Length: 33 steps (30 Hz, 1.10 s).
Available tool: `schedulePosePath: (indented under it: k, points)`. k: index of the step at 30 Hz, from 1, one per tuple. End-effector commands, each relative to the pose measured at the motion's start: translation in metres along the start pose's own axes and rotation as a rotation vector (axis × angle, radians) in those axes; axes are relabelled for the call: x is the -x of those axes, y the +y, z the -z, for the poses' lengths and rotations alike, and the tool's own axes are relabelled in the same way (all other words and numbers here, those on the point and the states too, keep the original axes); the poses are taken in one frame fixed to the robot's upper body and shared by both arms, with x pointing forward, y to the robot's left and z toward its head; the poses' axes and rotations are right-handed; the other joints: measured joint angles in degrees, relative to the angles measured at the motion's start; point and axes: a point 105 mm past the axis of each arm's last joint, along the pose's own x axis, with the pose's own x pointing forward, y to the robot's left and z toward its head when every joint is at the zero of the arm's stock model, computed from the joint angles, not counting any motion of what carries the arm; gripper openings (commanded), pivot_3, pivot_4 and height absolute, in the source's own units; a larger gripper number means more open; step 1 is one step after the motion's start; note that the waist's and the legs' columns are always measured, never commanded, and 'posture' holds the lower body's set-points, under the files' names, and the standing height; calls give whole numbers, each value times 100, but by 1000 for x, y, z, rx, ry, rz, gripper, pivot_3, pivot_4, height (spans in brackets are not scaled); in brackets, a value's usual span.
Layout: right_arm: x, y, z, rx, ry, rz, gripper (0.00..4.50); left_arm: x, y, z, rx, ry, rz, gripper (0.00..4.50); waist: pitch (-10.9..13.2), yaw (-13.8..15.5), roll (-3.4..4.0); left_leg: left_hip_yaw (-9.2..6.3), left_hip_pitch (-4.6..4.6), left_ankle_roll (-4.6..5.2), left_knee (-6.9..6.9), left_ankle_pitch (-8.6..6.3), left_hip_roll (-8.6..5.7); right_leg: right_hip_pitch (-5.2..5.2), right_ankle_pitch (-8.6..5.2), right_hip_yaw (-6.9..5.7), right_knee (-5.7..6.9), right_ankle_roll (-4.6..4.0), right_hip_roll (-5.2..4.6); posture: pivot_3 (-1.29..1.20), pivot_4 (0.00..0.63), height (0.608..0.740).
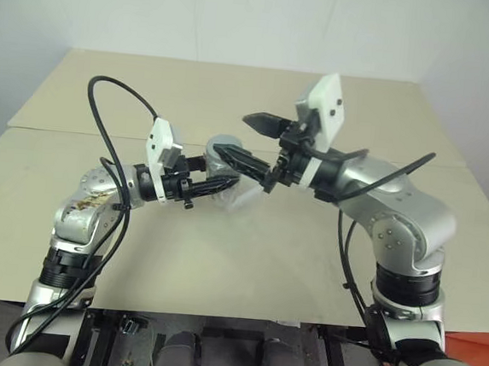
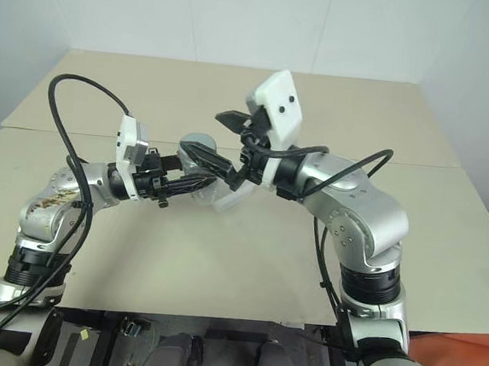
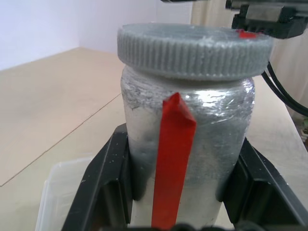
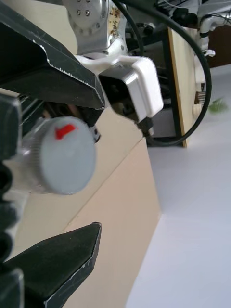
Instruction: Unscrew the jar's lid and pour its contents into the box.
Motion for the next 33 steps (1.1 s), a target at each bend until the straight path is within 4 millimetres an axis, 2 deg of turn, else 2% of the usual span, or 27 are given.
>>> schedulePosePath:
  k: [1, 4, 13, 21, 33]
  points:
    - [-5, 10, -13, 57, -34, 12, 4413, -5, 1, -17, -67, -34, 12, 2237, 0, 5, 0, 0, 0, 0, 0, 0, 0, 0, 0, 0, -2, 0, 0, 0, 150, 740]
    - [-10, 12, -10, 70, -24, 32, 4413, -7, 1, -19, -73, -36, 20, 2237, 0, 1, 0, 1, 0, 0, 0, 0, -1, 1, 0, 0, -4, 0, 0, 0, 150, 740]
    - [-17, -3, -4, 72, -1, 145, 4413, -7, 1, -22, -76, -37, 35, 2237, 0, -3, 0, 3, 0, 0, 0, 0, -1, 0, 0, 0, -4, 0, 0, 0, 150, 740]
    - [-11, -10, 2, 73, 26, 166, 4413, -1, 1, -23, -79, -30, 35, 2237, 0, -5, 0, 3, 0, 0, -1, 0, 0, 0, 0, -1, -5, 0, 1, 0, 150, 740]
    - [6, -13, 6, 87, 45, 152, 4413, 19, -1, -24, -80, 5, 51, 2237, 0, -6, 0, 1, 0, 0, -3, 0, 0, -1, 0, 0, -8, 0, 1, 0, 150, 740]
